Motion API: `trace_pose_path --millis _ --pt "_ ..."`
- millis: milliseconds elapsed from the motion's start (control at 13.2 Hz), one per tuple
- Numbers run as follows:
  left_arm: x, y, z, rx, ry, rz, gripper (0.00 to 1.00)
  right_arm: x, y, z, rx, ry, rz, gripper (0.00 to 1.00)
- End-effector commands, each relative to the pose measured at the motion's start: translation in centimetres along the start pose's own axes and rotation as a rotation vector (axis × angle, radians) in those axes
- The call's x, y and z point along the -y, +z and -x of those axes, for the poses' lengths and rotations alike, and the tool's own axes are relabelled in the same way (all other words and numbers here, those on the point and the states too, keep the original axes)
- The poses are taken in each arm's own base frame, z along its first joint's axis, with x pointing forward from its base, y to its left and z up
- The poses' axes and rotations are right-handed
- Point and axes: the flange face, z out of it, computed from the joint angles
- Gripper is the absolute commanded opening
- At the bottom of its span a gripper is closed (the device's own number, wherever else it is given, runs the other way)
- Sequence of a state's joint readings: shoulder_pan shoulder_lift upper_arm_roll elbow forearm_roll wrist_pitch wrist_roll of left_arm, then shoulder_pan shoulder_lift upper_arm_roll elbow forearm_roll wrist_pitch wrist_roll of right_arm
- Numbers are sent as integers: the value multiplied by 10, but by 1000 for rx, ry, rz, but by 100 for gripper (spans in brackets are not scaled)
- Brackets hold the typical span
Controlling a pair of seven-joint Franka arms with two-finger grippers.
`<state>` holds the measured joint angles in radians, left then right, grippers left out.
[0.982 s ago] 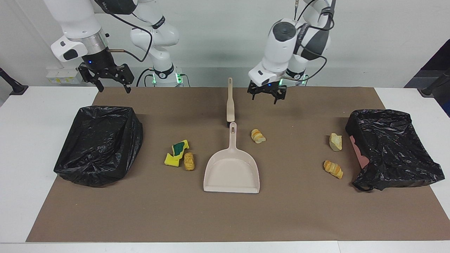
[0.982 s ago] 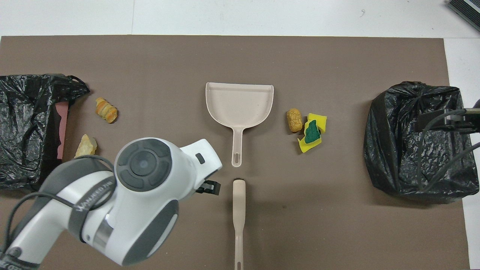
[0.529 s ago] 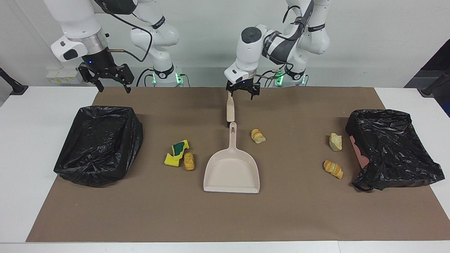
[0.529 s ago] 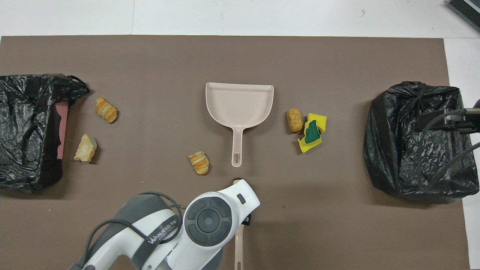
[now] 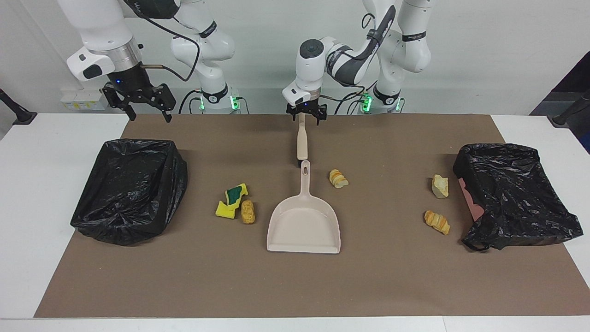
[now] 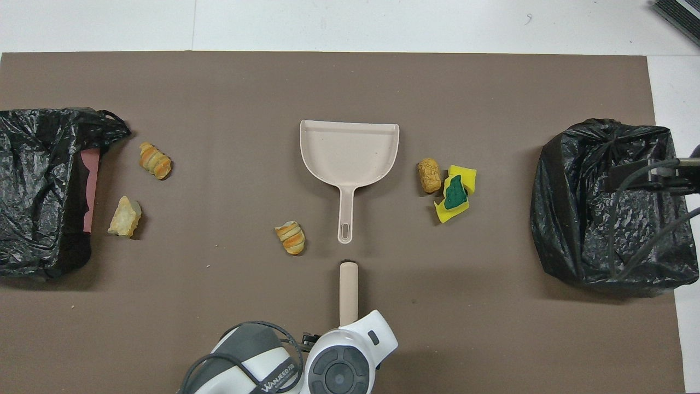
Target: Sweep and dump trash in bin
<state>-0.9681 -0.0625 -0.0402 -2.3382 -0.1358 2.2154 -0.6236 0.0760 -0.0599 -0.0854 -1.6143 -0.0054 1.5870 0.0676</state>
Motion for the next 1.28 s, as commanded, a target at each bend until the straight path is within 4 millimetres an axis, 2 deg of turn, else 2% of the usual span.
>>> trace_pose_path --millis 0,151,227,302,529,605,680,756,982,1133,1209 --pt "-2 15 18 -6 -9 29 100 -1 -1 7 6 -21 -30 100" --pt "-17 27 26 -2 -4 38 100 -1 -1 7 6 -21 -30 100" --pt "-17 28 26 1 -4 36 100 -1 -1 7 6 -21 -30 100" --pt "-17 27 26 3 -1 34 90 -1 -1 7 6 -21 -30 100" --pt "-13 25 22 3 2 36 78 -1 -1 7 6 -21 -30 100" --pt "-13 24 22 3 2 36 59 -1 -1 7 6 -21 -30 100" --pt "-13 21 20 -1 -2 41 13 -1 -1 7 6 -21 -30 100" --pt "-13 19 19 -3 -22 44 0 -1 -1 7 6 -21 -30 100" --pt "-4 12 16 11 -47 38 0 -1 -1 7 6 -21 -30 100" --pt "8 6 11 33 -82 27 0 -1 -1 7 6 -21 -30 100" --pt "21 3 6 60 -113 10 0 -1 -1 7 6 -21 -30 100"
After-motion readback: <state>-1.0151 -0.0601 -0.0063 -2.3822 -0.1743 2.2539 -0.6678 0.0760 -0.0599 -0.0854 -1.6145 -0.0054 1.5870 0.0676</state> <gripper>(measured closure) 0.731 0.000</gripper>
